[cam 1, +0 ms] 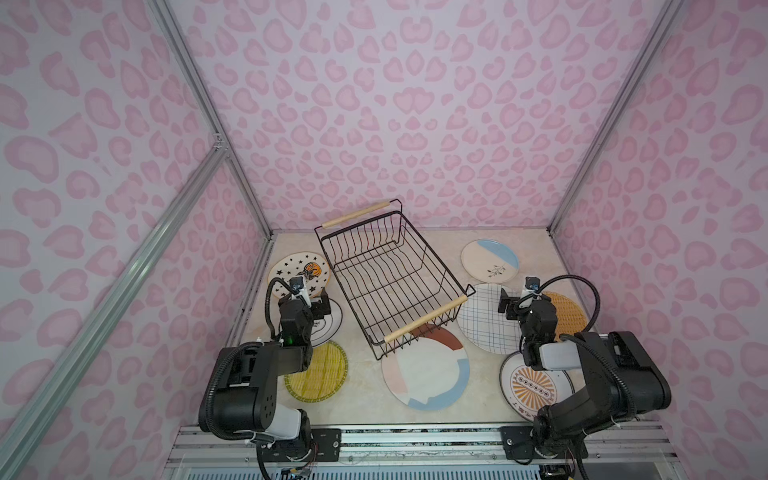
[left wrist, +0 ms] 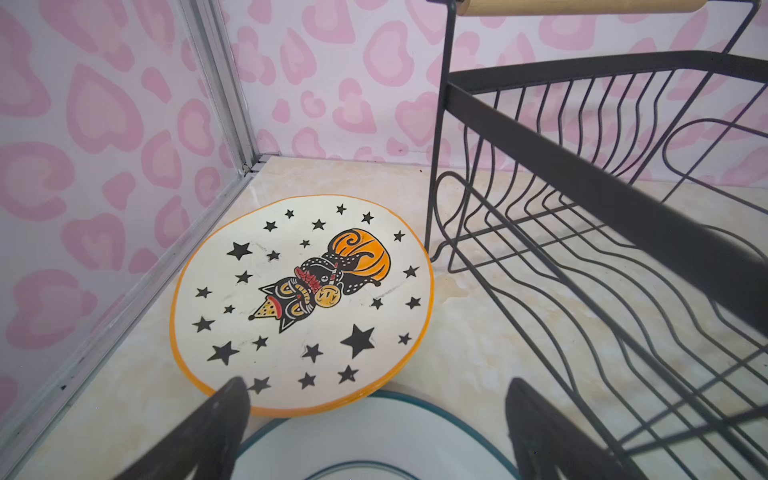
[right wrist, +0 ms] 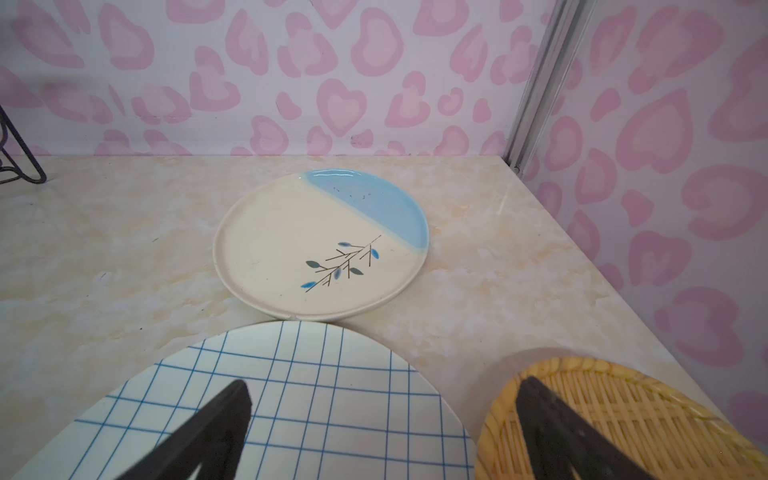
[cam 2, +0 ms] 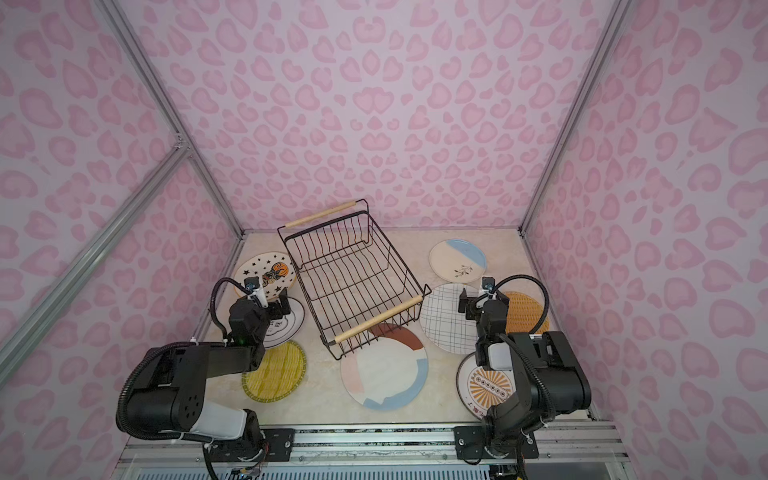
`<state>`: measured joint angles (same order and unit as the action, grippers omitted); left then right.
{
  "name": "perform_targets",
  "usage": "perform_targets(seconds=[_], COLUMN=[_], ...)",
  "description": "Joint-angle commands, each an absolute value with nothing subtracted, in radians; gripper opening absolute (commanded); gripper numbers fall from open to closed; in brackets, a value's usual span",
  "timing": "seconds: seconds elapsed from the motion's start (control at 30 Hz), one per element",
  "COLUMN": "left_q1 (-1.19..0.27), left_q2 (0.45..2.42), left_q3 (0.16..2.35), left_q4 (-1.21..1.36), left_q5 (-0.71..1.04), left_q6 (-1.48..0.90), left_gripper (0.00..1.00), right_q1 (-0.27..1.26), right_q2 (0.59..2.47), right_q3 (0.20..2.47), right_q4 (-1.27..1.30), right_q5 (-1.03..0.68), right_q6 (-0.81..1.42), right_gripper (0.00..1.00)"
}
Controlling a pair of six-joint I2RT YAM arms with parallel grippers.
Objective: Load the plates into the dish rack
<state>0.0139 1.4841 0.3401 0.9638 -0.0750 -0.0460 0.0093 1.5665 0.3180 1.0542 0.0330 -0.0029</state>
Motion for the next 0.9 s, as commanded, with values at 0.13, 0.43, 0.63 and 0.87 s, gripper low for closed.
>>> perform_targets(seconds=[0.13,0.43,0.63,0.87], left_q1=[0.016,0.016,0.015,0.016], left_q2=[1.477,1.478,1.478,1.478], left_q3=[0.337,0.336,0.336,0.335], left_q4=[0.977,0.977,0.977,0.979], left_q5=[-0.065,-0.067,-0.065,-0.066], left_q6=[-0.044,-0.044,-0.044,-0.043], left_gripper=[0.98,0.98,0.98,0.98], right_q1=[0.011,0.011,0.01,0.017], right_q2=[1.568,1.567,1.567,1.567], right_q3=[0.321,0.321,0.32,0.317], right_q4=[1.058,1.058,1.059,1.064], right_q5=[0.037,0.037,0.037,0.047], right_q6=[0.0,-0.002,-0.002,-0.006], right_gripper=[1.0,1.0,1.0,1.0])
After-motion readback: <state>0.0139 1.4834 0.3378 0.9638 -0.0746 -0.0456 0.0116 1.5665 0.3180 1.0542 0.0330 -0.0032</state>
